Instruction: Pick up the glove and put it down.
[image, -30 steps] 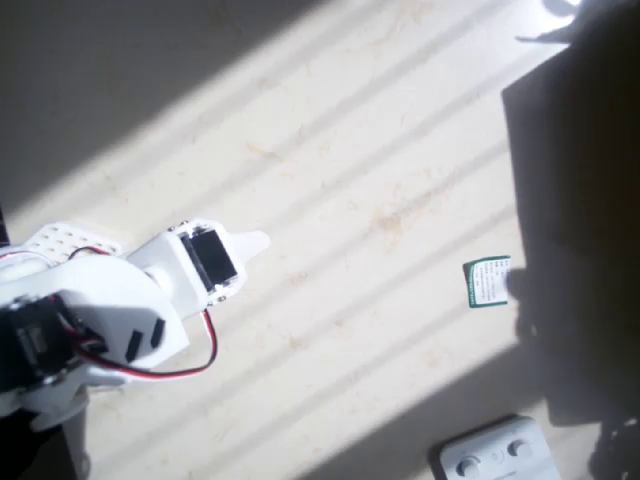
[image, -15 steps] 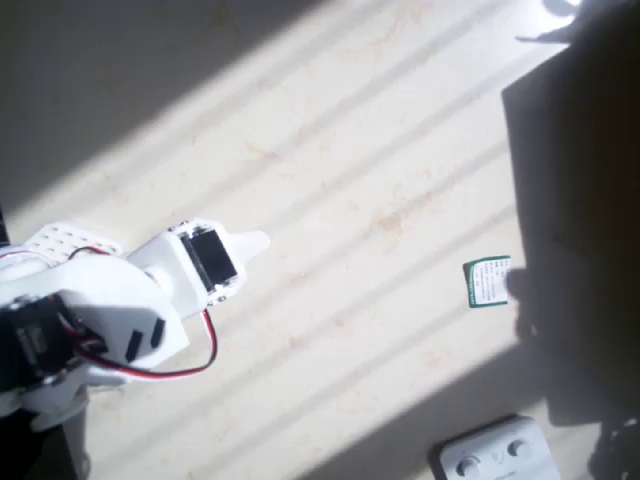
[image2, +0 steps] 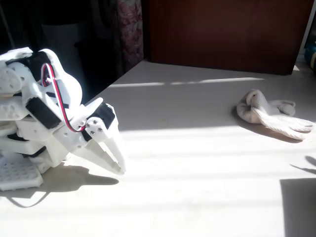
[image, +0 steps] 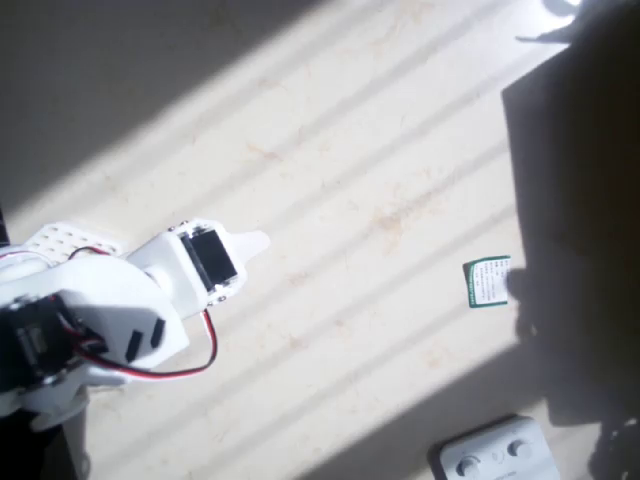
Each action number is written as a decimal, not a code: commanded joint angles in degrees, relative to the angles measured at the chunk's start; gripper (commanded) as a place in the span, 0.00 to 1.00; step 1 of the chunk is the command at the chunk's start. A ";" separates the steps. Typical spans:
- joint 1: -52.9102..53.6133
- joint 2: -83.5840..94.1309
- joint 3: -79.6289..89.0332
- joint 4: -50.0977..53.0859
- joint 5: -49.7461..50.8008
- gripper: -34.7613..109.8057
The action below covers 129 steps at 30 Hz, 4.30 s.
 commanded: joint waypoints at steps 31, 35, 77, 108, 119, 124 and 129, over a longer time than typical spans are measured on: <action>-0.88 -0.18 -4.48 -2.55 0.44 0.25; -0.26 -0.35 -9.40 -9.93 0.53 0.25; -27.51 -122.26 -118.04 -13.80 0.62 0.25; -27.42 -147.39 -136.23 -13.71 0.53 0.38; -25.22 -148.80 -136.32 -13.80 0.44 0.37; -25.05 -148.89 -136.32 -13.89 0.35 0.26; -25.14 -149.50 -136.32 -15.56 -0.18 0.24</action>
